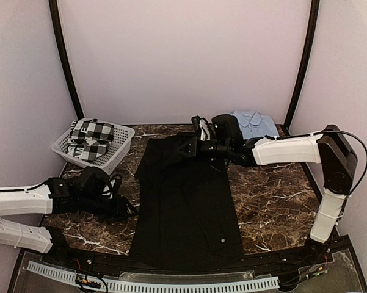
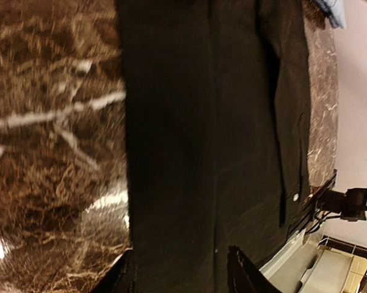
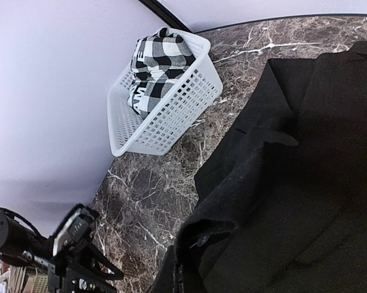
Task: Fold and stack the long sleeve shirts
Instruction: Pick up the shirt from the center of the board, then fold the 1/3-folded shirt at the center of the board, then fold the sleeve of the rectangle-folded shirt.
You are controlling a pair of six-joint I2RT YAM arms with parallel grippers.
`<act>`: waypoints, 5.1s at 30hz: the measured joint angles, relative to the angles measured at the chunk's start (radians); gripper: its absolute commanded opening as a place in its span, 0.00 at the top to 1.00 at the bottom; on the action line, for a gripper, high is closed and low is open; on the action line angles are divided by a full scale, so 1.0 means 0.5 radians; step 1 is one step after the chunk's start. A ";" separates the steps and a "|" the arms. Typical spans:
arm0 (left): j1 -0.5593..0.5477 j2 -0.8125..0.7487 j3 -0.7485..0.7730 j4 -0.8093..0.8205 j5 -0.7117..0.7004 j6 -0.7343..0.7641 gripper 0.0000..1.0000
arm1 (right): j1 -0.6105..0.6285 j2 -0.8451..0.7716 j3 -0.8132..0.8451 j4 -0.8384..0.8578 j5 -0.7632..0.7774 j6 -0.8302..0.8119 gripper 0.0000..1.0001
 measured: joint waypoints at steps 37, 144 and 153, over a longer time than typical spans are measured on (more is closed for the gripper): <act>-0.880 0.187 -0.134 -0.253 -0.142 -0.623 0.99 | 0.000 -0.187 0.105 -0.349 0.101 -0.253 1.00; -0.143 0.919 1.089 0.237 0.068 0.498 0.55 | -0.582 -1.056 0.307 -1.057 0.249 -0.963 1.00; 0.016 1.309 1.241 0.450 0.031 0.484 0.66 | -0.582 -1.152 0.298 -1.063 0.208 -0.975 1.00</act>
